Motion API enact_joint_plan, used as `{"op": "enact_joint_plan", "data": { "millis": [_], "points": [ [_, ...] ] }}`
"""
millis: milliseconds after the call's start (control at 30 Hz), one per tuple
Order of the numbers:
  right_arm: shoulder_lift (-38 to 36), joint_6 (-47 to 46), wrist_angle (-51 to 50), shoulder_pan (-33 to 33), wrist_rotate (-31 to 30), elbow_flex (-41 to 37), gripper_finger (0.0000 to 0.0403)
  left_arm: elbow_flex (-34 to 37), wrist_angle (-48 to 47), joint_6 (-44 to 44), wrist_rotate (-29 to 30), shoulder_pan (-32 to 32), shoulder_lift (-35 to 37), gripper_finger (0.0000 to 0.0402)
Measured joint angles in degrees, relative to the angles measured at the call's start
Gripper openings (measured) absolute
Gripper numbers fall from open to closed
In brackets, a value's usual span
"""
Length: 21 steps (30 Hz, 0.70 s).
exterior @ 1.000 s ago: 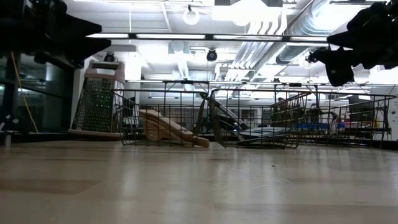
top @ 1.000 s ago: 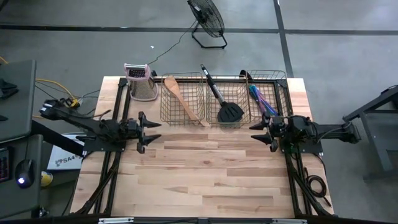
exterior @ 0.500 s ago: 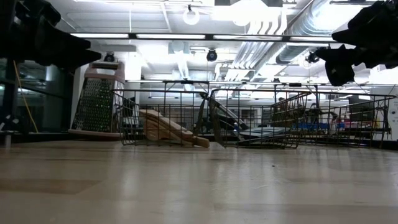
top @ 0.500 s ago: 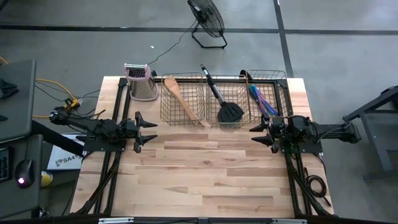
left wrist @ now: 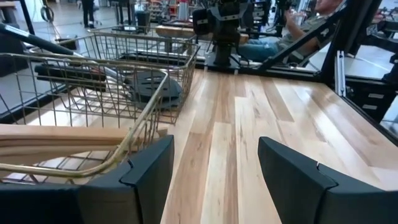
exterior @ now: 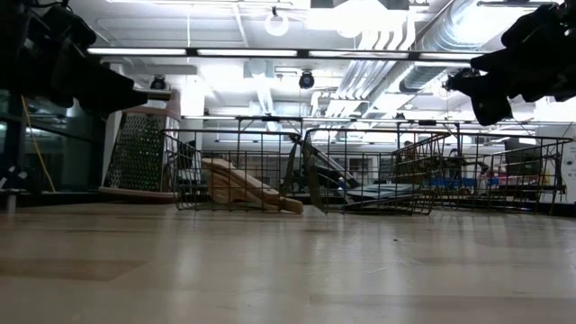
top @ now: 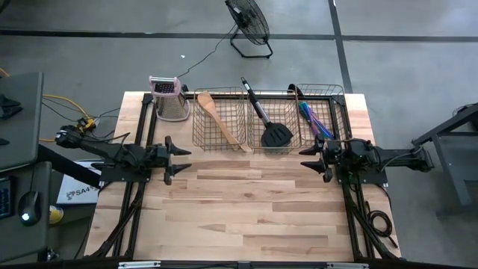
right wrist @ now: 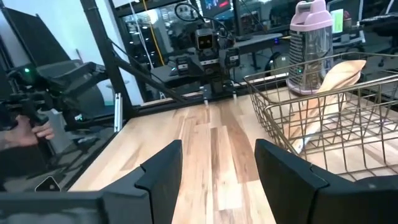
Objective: Pick & Place Kitchen Items
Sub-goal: Return to Home Position
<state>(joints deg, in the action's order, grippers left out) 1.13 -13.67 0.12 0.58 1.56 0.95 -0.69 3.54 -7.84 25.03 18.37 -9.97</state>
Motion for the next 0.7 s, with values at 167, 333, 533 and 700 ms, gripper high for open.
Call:
{"op": "enact_joint_plan", "data": {
  "millis": [167, 333, 533, 700],
  "points": [
    [0.0, 0.0, 0.61, 0.0, 0.0, -0.07, 0.0195, 0.0, 0.04, 0.05, -0.23, 0.0, -0.01, 0.023],
    [0.0, 0.0, 0.7, 0.0, -0.04, -0.09, 0.0195, 0.0, 0.01, 0.05, -0.21, 0.0, -0.01, 0.023],
    [0.0, 0.0, 0.79, 0.0, -0.11, -0.11, 0.0195, 0.0, 0.01, 0.03, -0.21, 0.0, -0.03, 0.023],
    [0.0, 0.0, 0.83, 0.0, -0.11, -0.11, 0.0195, 0.0, 0.01, 0.04, -0.21, 0.0, -0.03, 0.023]
  ]
}}
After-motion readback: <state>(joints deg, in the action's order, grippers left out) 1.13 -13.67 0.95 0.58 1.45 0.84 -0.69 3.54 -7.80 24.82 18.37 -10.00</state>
